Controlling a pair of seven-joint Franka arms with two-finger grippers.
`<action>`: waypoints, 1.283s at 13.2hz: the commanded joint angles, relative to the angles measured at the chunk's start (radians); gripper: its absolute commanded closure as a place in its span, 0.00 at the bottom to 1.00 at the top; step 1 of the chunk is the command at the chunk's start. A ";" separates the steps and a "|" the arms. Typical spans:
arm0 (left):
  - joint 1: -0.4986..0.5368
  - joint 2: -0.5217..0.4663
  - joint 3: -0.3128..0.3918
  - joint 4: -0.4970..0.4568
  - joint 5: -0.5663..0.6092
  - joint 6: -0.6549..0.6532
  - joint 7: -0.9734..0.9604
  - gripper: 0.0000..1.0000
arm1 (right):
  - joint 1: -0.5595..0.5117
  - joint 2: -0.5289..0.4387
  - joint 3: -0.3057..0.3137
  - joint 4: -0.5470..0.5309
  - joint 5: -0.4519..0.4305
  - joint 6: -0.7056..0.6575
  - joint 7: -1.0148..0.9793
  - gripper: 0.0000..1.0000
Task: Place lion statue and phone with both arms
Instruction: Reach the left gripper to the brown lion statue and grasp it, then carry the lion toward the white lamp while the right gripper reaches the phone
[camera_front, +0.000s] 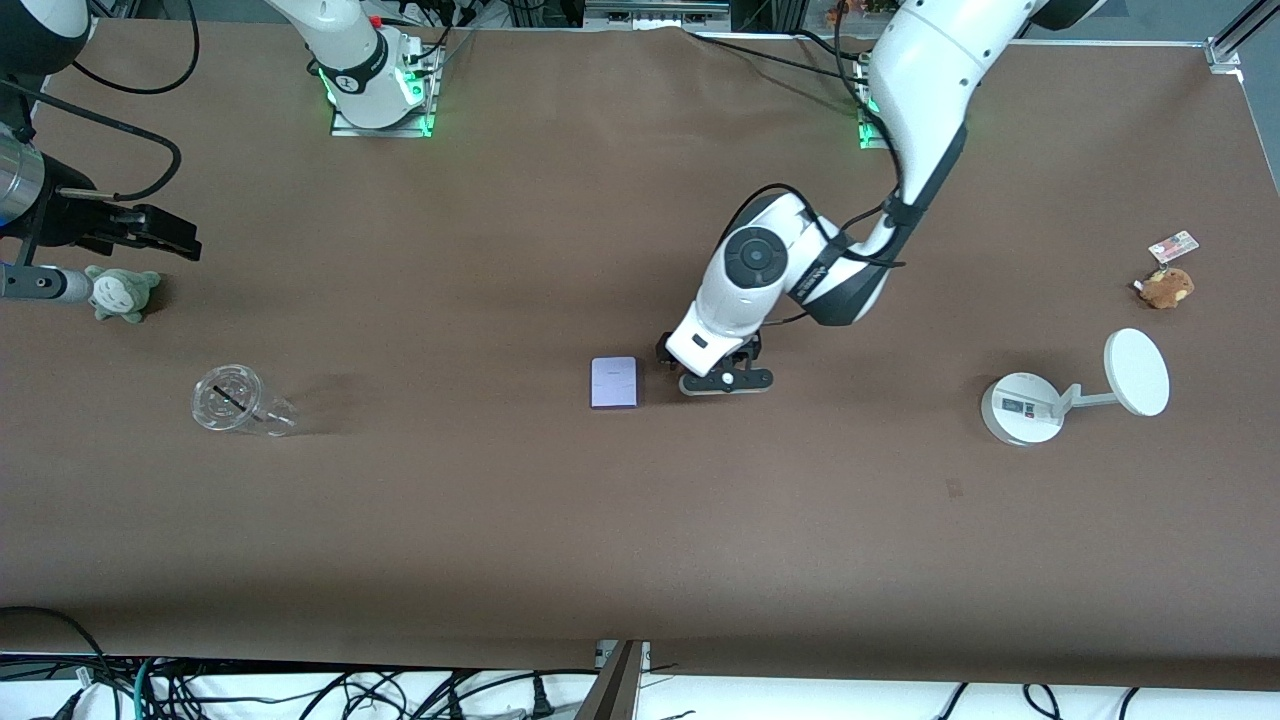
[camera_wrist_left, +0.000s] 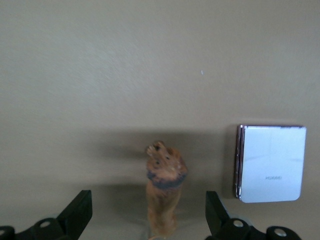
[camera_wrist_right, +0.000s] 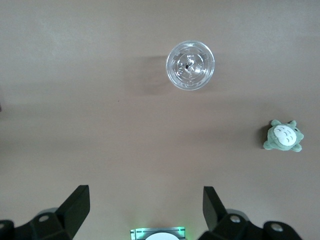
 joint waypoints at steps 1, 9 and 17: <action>-0.020 0.028 0.013 0.021 0.036 0.035 -0.021 0.00 | 0.002 -0.002 0.007 0.018 -0.003 -0.013 0.036 0.00; -0.020 0.056 0.016 0.029 0.038 0.045 -0.015 0.76 | 0.001 0.006 0.007 0.018 -0.006 -0.013 0.000 0.00; 0.183 -0.196 0.014 0.052 0.036 -0.442 0.164 0.85 | 0.010 0.023 0.010 0.013 0.027 -0.011 -0.024 0.00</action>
